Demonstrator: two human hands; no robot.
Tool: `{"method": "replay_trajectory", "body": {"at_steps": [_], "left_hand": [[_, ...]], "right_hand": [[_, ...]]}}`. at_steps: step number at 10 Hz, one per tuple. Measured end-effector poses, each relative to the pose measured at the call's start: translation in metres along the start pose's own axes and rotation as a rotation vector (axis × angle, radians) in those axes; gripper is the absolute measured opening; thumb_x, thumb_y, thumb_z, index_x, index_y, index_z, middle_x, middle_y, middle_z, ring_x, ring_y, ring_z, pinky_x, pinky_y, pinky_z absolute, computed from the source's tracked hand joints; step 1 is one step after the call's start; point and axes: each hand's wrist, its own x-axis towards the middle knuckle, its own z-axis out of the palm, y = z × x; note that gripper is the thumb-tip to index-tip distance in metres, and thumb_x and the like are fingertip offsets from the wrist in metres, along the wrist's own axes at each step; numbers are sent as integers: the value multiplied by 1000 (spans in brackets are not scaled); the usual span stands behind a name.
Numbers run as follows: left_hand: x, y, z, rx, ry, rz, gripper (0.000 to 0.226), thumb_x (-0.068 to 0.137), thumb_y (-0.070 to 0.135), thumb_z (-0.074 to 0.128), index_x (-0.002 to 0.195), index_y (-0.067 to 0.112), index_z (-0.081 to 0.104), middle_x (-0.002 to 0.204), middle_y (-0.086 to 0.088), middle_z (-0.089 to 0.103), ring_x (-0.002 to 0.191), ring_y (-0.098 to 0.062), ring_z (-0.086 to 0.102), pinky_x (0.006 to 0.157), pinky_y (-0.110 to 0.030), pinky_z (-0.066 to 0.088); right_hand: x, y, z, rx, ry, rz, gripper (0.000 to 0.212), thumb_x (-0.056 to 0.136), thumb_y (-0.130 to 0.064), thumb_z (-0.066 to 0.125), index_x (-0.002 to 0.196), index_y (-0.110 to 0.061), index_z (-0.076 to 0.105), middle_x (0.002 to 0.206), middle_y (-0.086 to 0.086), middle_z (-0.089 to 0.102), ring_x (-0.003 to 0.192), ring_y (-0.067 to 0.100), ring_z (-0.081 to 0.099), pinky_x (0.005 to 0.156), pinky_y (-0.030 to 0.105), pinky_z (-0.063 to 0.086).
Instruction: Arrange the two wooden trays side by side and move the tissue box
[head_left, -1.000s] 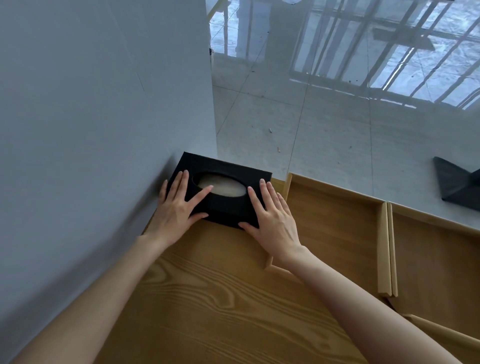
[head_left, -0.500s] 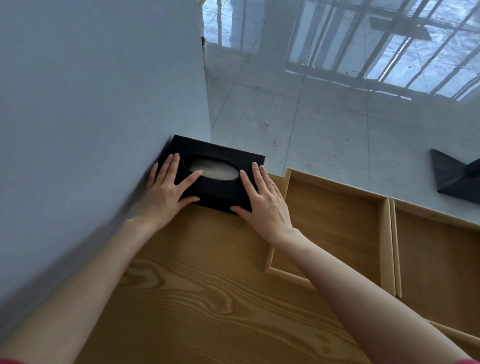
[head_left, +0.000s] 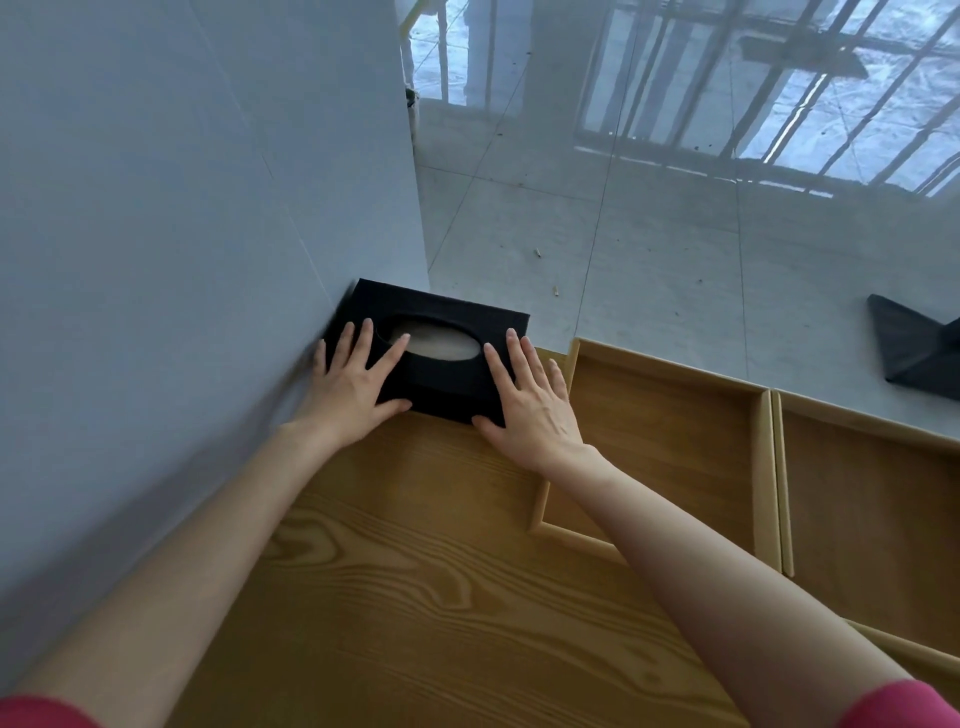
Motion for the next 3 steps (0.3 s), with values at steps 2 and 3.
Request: {"method": "replay_trajectory", "body": {"at_steps": [2,3], "left_hand": [[-18,23,-9,20,-86,-21,69,93,47,35,147,23,-1,158,-11,-5,146,-29,-8,118,-47,-3],[-29,40,-20,23,-79,-9,65,92,48,34,147,22,9,159,-8,8,146,-27,3,118,-48,4]], "right_hand": [[-21,1,-13,94,-76,45,69,92,-37,46,147,-21,9,159,3,-3,146,19,-5,119,43,2],[-39,7,-33,67,-152,86,69,91,-39,47,147,-22,11,159,5,2,146,21,-3,119,46,1]]}}
